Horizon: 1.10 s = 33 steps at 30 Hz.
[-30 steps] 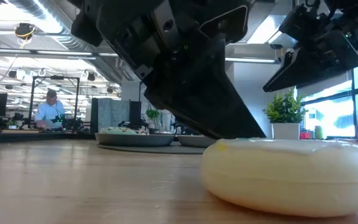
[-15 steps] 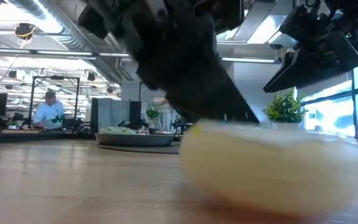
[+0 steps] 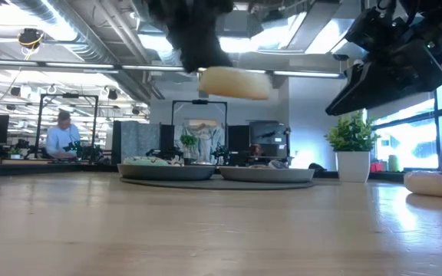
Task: Pick & Place donuts
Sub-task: Put the big white doughnut on the dark gray plate
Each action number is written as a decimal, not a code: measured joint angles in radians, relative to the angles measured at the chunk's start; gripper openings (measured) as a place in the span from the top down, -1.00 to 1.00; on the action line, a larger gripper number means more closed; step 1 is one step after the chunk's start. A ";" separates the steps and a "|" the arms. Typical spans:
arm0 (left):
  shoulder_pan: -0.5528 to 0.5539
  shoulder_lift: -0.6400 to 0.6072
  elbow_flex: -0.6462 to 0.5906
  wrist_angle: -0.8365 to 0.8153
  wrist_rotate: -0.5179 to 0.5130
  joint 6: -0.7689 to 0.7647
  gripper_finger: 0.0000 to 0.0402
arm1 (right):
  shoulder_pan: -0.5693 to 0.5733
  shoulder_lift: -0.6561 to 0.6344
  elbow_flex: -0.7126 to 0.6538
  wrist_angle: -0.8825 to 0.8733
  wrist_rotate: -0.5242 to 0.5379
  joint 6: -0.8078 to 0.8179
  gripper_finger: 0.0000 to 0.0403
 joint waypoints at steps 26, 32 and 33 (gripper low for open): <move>0.468 -0.122 -0.527 0.488 -0.024 -0.188 0.98 | -0.006 0.000 0.000 -0.005 0.074 -0.005 0.35; 0.459 -0.122 -0.552 0.486 -0.062 -0.209 0.98 | -0.006 0.000 0.000 -0.005 0.075 -0.005 0.35; 0.457 -0.122 -0.552 0.490 -0.064 -0.209 0.97 | -0.006 0.000 0.000 -0.005 0.075 -0.005 0.35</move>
